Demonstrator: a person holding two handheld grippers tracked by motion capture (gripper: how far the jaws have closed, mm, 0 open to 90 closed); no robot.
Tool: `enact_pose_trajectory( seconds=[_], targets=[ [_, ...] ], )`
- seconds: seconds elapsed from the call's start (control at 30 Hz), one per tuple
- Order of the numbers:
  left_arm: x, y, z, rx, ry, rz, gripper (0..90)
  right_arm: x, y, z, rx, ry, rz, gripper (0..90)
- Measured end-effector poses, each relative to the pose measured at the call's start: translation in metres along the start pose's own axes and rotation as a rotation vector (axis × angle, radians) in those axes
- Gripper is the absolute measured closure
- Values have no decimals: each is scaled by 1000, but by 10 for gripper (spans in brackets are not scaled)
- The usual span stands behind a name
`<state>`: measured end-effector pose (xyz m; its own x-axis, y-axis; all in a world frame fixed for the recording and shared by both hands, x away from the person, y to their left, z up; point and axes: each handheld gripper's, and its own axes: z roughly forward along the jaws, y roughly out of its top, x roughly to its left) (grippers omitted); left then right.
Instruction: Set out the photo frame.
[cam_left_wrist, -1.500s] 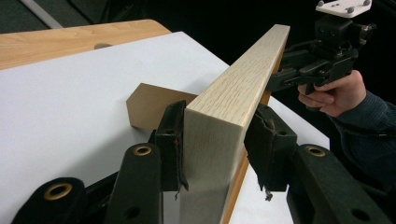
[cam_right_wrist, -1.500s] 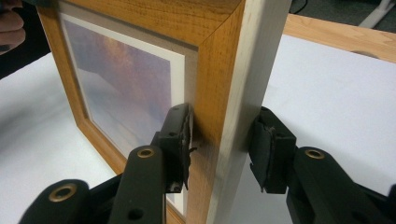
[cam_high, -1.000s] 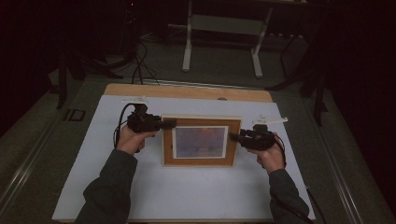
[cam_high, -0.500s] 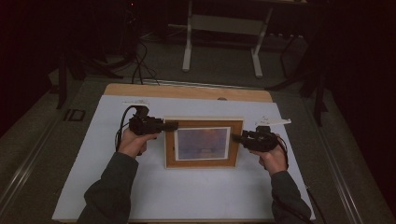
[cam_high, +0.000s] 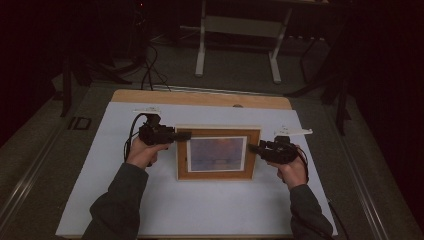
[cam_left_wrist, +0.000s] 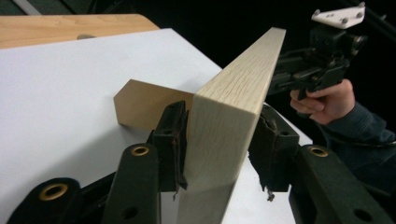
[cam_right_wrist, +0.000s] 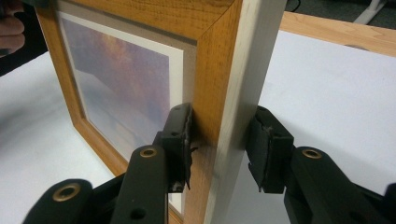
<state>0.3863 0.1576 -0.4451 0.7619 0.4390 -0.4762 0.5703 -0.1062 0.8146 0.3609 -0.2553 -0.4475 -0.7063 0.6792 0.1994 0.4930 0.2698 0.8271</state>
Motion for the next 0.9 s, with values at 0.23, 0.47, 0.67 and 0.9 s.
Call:
enact_pose_trajectory(
  seconds=[0.23,0.47,0.67,0.9],
  targets=[
    [2,-1,2,9,17,4,513,0,0,0,-1,-19,-6,568],
    [2,0,-3,-7,20,3,504,2,-2,-2,9,-13,-19,610],
    [4,0,-3,-9,13,0,499,3,-3,-3,5,-17,-18,618],
    [5,0,-4,-11,6,-7,498,1,-4,-4,-1,-17,-17,576]
  ],
)
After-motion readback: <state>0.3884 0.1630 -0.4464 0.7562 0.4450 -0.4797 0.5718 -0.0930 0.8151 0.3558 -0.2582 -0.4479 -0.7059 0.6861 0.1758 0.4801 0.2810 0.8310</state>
